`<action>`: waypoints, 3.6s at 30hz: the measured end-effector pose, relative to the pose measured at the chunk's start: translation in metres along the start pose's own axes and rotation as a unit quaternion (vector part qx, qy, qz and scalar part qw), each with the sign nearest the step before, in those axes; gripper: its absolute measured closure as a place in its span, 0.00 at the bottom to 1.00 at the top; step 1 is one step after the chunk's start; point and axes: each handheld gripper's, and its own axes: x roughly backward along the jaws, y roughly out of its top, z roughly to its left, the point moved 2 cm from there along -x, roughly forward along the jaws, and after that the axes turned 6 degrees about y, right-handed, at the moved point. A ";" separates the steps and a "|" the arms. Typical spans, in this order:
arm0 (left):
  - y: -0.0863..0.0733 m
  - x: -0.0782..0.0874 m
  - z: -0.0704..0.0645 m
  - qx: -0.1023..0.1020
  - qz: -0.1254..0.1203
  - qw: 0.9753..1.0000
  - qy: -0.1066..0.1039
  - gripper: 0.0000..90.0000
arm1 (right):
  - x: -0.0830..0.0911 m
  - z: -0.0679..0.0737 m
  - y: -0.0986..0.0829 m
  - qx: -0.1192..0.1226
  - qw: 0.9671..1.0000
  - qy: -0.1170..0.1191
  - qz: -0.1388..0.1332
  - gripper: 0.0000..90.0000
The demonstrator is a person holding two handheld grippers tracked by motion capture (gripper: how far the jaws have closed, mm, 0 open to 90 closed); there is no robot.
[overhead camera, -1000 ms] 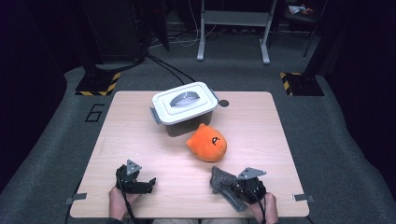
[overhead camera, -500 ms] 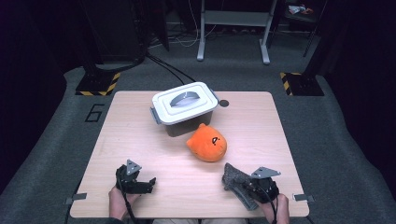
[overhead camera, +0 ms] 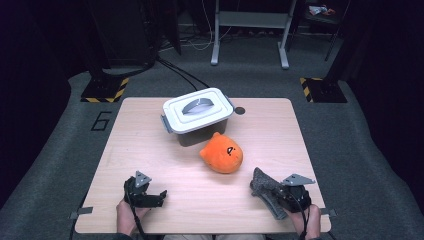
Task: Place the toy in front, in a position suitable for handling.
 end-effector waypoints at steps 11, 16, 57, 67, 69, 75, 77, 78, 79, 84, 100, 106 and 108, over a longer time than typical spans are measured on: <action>0.000 0.000 0.000 0.001 0.000 1.000 0.001 0.00 | 0.008 -0.022 0.007 -0.018 0.999 -0.027 -0.008 0.82; 0.000 0.000 0.000 -0.001 0.001 1.000 0.000 0.00 | 0.007 -0.040 0.014 -0.031 0.998 -0.047 -0.013 0.82; 0.000 0.000 0.001 0.001 0.004 1.000 0.003 0.01 | -0.070 -0.105 0.051 -0.143 0.982 -0.121 0.011 0.61; 0.000 0.000 0.001 0.004 0.004 1.000 0.002 0.01 | -0.067 -0.109 0.049 -0.145 0.983 -0.111 0.008 0.28; 0.000 0.000 0.000 0.004 0.004 1.000 0.003 0.01 | -0.065 -0.108 0.050 -0.148 0.983 -0.109 0.002 0.26; 0.000 0.001 0.001 0.004 0.004 1.000 0.003 0.01 | -0.045 -0.103 0.048 -0.132 0.988 -0.079 -0.017 0.14; 0.000 0.000 0.000 0.004 0.004 1.000 0.003 0.01 | -0.042 -0.102 0.047 -0.129 0.988 -0.078 -0.021 0.14; 0.000 0.001 0.001 0.001 0.004 1.000 0.004 0.01 | -0.036 -0.099 0.044 -0.130 0.989 -0.071 -0.022 0.11; 0.000 0.001 0.001 0.001 0.004 1.000 0.004 0.01 | -0.036 -0.099 0.044 -0.130 0.989 -0.071 -0.022 0.11; 0.000 0.001 0.001 0.001 0.004 1.000 0.004 0.01 | -0.022 -0.090 0.027 -0.118 0.990 -0.067 -0.031 0.05; 0.003 0.001 0.001 0.004 0.003 1.000 -0.012 0.03 | -0.018 -0.071 -0.033 -0.107 0.992 -0.063 -0.023 0.03; 0.030 0.007 -0.013 0.003 -0.023 0.999 -0.050 0.03 | -0.021 -0.073 -0.042 -0.105 0.992 -0.073 -0.023 0.02; 0.041 0.008 -0.019 -0.005 -0.030 0.998 -0.060 0.03 | -0.022 -0.073 -0.043 -0.097 0.992 -0.079 -0.022 0.02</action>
